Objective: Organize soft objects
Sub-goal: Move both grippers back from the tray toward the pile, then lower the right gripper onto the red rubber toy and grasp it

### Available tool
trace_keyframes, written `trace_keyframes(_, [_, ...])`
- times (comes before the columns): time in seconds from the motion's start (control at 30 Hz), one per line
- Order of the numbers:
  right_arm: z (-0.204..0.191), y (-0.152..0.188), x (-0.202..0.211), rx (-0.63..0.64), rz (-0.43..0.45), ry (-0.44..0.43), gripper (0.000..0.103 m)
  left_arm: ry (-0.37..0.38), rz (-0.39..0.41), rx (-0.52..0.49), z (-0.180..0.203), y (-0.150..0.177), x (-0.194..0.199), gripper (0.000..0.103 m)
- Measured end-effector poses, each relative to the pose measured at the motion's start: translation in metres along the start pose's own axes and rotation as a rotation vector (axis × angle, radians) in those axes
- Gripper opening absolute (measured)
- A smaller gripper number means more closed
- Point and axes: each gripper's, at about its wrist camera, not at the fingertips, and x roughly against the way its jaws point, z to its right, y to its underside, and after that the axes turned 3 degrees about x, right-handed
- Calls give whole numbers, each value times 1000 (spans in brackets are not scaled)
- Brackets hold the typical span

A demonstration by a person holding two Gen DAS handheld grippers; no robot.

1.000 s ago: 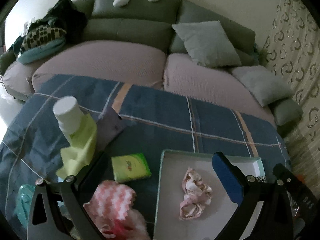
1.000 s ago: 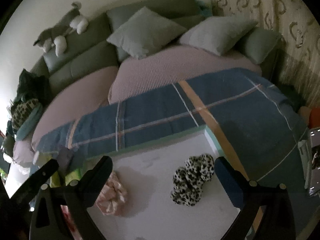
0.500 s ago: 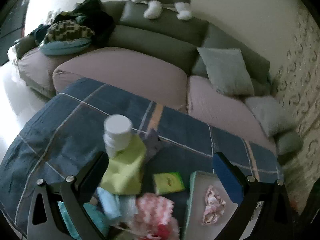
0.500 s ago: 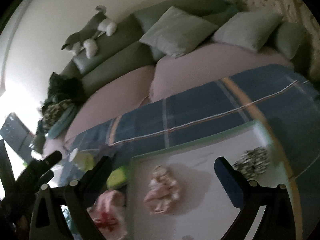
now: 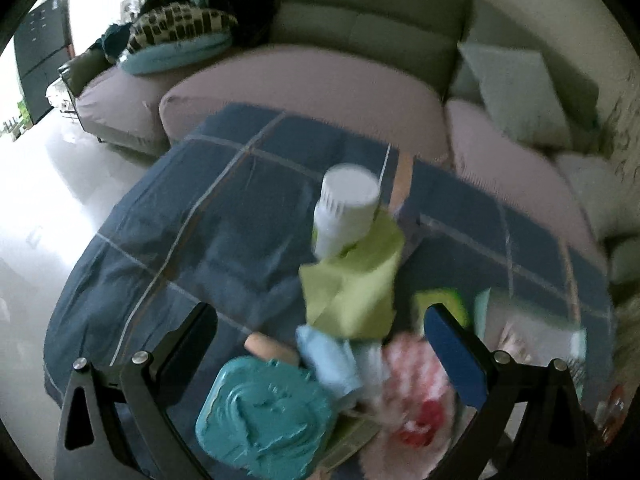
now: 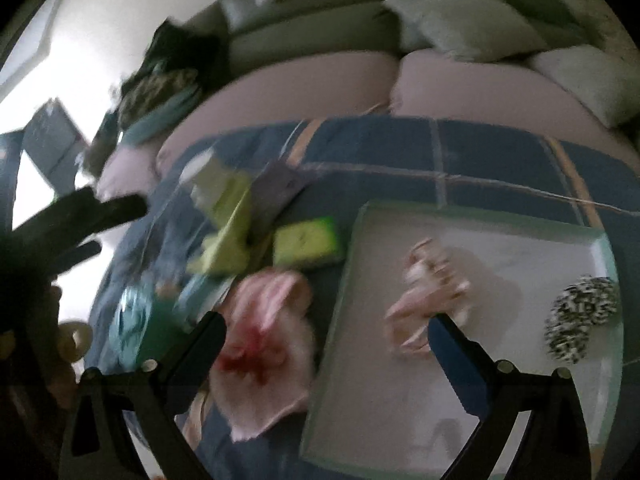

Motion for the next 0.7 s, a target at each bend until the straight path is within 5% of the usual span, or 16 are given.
trace_keyframes(0.2, [-31, 16, -22, 83, -93, -23, 92, 18, -100, -19, -2, 7, -18, 103])
trace_keyframes(0.7, [-52, 21, -50, 102, -162, -103, 69, 45, -128, -5, -7, 7, -26, 103])
